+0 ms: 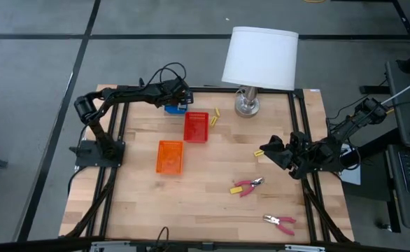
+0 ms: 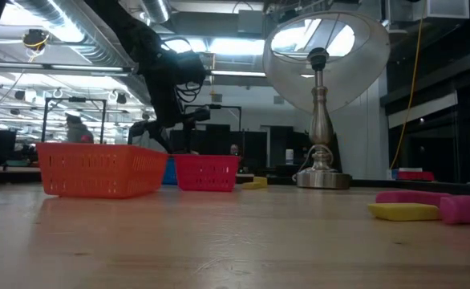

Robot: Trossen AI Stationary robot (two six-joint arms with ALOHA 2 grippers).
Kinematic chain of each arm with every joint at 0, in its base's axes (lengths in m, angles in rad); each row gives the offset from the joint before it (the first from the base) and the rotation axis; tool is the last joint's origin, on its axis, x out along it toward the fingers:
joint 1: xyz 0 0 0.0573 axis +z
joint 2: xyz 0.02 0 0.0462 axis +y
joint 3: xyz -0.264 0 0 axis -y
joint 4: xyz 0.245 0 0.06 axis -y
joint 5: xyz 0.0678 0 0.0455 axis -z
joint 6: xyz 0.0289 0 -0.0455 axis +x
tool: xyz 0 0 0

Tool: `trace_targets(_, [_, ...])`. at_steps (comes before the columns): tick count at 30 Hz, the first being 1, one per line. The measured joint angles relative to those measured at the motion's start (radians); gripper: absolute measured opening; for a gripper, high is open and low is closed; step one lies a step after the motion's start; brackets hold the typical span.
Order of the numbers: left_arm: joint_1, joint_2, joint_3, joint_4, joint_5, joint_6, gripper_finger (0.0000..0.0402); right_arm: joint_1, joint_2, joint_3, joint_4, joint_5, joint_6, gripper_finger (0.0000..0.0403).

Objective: Pick & Place School Supplies
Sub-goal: Put the yellow crayon box into the blue bin, then put the pink hole puncher into the orange bin

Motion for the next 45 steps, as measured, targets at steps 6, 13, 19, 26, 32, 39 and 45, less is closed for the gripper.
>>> trace_targets(6, [0.000,0.000,0.000,0.002,0.013,0.009,0.0173,0.000,0.000,0.000,0.000,0.000,0.000,0.0155])
trace_targets(13, [-0.003,0.000,0.000,0.010,0.017,0.029,0.0183,0.000,0.000,0.000,0.000,0.000,0.000,0.0155])
trace_targets(19, [-0.003,0.000,0.000,0.031,0.019,0.003,0.0203,0.000,0.000,0.000,0.000,0.000,0.001,0.0155])
trace_targets(26, [-0.003,0.000,0.000,0.108,0.033,0.000,0.0207,0.000,0.000,0.000,0.000,0.000,-0.002,0.0155])
trace_targets(32, [-0.004,-0.018,0.000,0.194,0.114,0.057,0.0208,0.000,0.000,0.000,0.000,0.000,-0.004,0.0155])
trace_targets(39, [-0.114,-0.101,0.000,0.311,0.355,0.275,0.0208,0.000,0.000,0.000,0.000,-0.011,-0.012,0.0155])
trace_targets(45, [-0.374,-0.164,0.001,0.324,0.504,0.396,0.0206,0.000,0.000,0.000,0.002,-0.086,-0.012,0.0155])
